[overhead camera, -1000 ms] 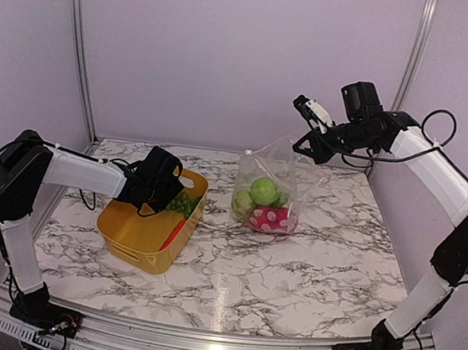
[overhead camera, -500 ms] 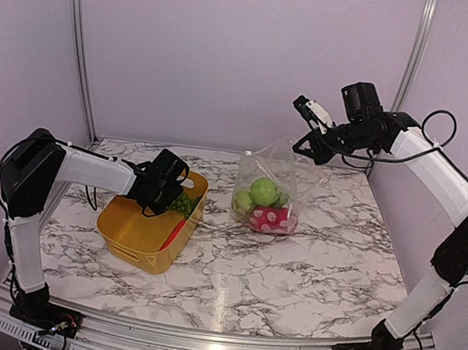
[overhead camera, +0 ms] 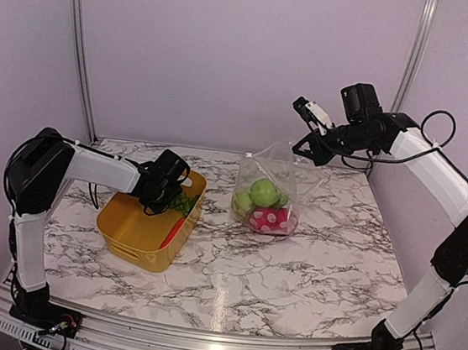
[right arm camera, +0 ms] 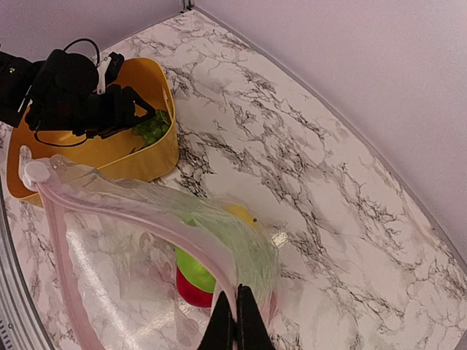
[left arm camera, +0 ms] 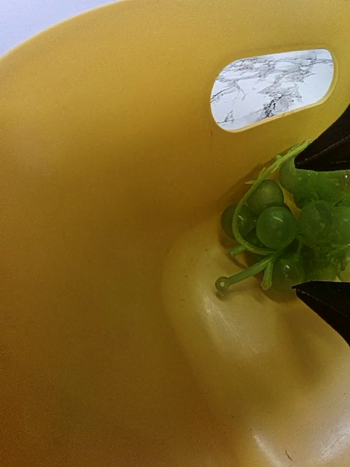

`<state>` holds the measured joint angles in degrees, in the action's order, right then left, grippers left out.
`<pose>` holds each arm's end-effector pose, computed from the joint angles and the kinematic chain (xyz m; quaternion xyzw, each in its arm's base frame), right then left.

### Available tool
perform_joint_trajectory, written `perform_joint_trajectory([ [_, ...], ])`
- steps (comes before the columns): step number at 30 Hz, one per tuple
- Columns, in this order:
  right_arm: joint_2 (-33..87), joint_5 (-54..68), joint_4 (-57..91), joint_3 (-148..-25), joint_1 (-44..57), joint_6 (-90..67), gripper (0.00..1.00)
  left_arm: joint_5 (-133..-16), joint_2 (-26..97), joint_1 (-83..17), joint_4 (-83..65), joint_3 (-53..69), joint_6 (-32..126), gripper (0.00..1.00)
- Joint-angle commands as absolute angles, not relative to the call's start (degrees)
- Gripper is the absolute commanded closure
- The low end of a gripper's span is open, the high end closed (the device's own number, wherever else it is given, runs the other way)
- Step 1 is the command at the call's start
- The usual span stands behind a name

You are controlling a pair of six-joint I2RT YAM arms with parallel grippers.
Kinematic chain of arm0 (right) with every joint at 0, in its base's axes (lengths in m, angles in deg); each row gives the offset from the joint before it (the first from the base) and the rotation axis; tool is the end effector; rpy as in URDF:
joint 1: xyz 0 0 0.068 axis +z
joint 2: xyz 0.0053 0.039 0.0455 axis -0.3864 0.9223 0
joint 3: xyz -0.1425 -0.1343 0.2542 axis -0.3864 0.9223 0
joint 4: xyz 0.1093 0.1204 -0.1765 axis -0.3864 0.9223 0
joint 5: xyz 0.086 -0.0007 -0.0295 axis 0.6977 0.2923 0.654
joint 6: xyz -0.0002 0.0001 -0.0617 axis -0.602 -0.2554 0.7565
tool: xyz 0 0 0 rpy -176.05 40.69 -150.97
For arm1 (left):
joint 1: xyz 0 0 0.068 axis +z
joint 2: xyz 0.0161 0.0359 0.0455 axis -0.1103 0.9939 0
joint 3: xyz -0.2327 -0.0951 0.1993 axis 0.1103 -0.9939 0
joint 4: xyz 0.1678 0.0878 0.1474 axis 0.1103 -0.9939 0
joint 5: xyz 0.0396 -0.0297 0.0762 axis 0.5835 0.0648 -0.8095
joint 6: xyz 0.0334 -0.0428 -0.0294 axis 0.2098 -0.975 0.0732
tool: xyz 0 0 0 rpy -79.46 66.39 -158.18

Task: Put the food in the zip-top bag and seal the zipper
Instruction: Pick up the fake fruit from the bin.

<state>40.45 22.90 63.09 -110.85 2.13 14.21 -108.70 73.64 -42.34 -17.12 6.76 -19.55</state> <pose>0.3082 0.1630 0.4275 -0.4096 0.7994 0.2028 0.3899 0.3560 -0.2337 0.2110 -0.4047 0.8190 -0.1805 0.3645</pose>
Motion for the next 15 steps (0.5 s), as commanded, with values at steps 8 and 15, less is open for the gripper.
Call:
perform_joint_trajectory([
  [8,38.8,23.4,62.2,-110.6,2.2,14.6,1.0,-109.8,78.6,-41.2,-20.3,10.8,-16.8,0.53],
  [15,39.0,23.3,62.3,-110.8,2.2,14.6,1.0,-111.3,77.9,-41.2,-19.7,10.6,-15.0,0.76],
])
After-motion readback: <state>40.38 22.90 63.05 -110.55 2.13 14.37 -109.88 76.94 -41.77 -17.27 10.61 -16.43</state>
